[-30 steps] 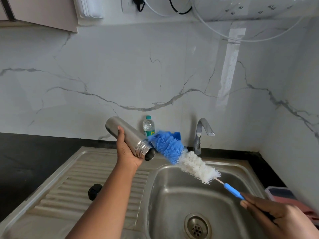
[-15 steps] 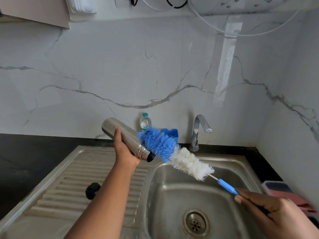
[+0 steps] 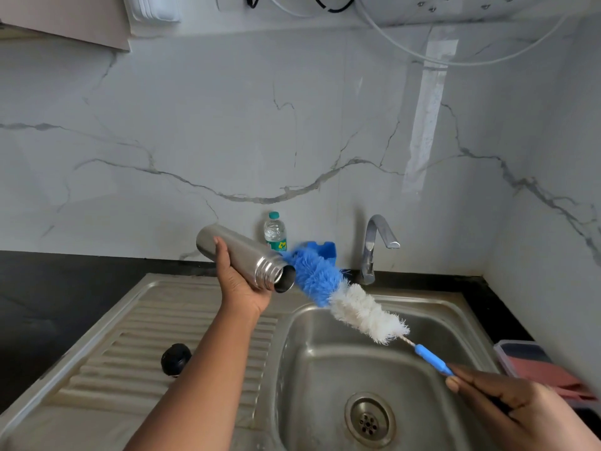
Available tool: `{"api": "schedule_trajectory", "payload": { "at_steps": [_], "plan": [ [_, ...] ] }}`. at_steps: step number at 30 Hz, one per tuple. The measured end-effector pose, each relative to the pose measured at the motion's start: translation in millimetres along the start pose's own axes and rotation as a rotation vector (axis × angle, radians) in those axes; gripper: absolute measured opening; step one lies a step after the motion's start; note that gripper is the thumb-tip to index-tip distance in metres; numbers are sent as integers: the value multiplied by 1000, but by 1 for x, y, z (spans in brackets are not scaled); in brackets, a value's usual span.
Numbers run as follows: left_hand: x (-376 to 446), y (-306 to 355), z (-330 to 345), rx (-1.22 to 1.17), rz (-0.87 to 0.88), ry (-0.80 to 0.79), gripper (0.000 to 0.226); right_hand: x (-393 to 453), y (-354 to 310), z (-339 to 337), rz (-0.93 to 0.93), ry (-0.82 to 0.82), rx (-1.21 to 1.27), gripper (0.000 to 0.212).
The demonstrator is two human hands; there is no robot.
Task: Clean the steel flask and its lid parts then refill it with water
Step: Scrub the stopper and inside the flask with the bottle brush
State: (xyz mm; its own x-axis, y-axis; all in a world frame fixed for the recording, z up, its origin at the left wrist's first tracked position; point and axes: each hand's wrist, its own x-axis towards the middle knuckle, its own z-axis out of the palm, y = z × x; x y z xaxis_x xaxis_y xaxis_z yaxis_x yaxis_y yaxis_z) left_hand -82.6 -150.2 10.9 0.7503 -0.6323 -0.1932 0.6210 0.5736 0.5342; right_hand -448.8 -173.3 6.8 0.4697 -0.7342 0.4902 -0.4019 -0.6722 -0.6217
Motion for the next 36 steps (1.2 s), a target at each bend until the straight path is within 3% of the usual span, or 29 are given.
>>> {"api": "schedule_trajectory", "payload": {
  "at_steps": [5,7,9,14,19,23,29,34,36],
  "plan": [
    [3,3,-6,-30,-42,-3,60,1,-2,-8,0,16,-53,17],
    [0,2,-6,7,-59,-11,68,-1,-4,-7,-7,16,-6,16],
    [0,0,-5,15,-92,-38,77,-4,-5,-5,-8,3,36,29],
    [-7,-2,0,27,-38,-15,44,-2,-3,-3,25,-20,33,34],
    [-7,-1,0,-1,-54,-40,80,-7,1,-4,35,-37,61,42],
    [-12,-2,1,-17,22,-7,52,-7,14,-4,97,-53,23,45],
    [-19,2,5,-23,22,18,36,-11,7,-8,111,-55,105,49],
    [-17,1,2,151,-63,5,35,-1,-12,-19,104,-160,95,52],
    [-22,1,5,297,-145,-55,37,9,-14,-27,33,-177,39,37]
  ]
}}
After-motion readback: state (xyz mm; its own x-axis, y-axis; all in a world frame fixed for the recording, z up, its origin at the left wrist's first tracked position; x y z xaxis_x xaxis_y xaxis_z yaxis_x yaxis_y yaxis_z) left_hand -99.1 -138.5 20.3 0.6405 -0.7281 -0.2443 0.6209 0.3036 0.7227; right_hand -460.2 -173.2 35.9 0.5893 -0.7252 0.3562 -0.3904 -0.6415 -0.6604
